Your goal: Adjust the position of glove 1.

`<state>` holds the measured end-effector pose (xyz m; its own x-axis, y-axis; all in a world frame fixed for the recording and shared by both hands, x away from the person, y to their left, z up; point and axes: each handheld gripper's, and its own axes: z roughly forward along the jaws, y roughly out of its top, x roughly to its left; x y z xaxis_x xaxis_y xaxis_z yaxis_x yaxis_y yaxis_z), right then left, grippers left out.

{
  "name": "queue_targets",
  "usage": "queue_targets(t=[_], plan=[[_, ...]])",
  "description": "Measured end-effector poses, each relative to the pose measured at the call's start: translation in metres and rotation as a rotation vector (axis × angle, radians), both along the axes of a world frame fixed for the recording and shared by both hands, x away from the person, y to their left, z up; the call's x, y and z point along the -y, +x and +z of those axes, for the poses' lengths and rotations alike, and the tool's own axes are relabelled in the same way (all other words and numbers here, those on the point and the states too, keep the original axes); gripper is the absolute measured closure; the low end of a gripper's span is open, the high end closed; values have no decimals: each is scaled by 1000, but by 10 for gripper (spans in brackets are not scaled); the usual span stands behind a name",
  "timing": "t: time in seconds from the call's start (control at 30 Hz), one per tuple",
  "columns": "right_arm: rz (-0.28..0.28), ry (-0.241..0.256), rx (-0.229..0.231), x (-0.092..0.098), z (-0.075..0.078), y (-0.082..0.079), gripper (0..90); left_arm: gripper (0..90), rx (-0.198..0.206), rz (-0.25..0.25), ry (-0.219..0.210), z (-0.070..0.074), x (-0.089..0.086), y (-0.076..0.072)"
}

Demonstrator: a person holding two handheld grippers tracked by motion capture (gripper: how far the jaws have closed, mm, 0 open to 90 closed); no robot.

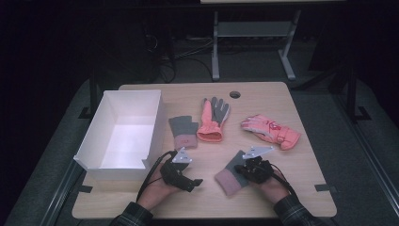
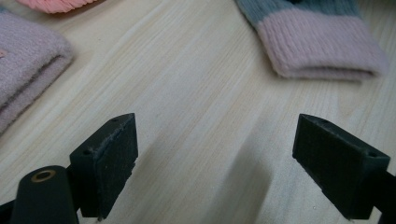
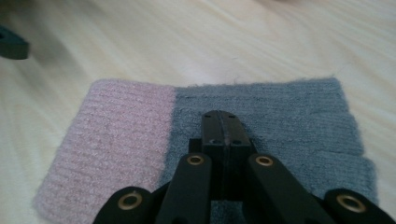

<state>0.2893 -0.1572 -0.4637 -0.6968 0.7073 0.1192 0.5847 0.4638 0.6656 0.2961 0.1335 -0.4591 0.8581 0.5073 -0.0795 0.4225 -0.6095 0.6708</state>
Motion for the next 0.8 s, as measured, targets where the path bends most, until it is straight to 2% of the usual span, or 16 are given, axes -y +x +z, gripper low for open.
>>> queue_targets(t=[0.07, 0.27, 0.4, 0.5, 0.57, 0.63, 0.7, 0.73, 0.77, 0.8], plan=[[11, 0, -10, -4, 1, -5, 900, 137, -2, 0, 2, 0, 0, 0], [42, -13, -1, -18, 1, -18, 900, 137, -12, 2, -9, -1, 1, 0], [55, -4, -2, -18, 1, -18, 891, 137, -15, 0, -4, -1, 1, 0], [77, 40, -35, -11, 4, -13, 647, 137, -13, -5, -3, 0, 0, 0], [70, 57, -26, -5, 7, -11, 570, 137, -14, 1, -15, 0, -1, 0], [61, 52, -10, 1, 9, -10, 501, 137, -11, 1, -10, 0, -1, 0], [51, 66, -25, 8, 9, -9, 403, 137, -10, -3, -5, 1, 0, 0], [51, 66, -25, 8, 9, -9, 403, 137, -10, -3, -5, 1, 0, 0], [43, 63, -34, 12, 8, -9, 337, 137, -8, 5, -15, 0, 1, -1], [43, 55, -42, 15, 8, -9, 310, 137, -8, 10, -11, 1, 1, -1]])
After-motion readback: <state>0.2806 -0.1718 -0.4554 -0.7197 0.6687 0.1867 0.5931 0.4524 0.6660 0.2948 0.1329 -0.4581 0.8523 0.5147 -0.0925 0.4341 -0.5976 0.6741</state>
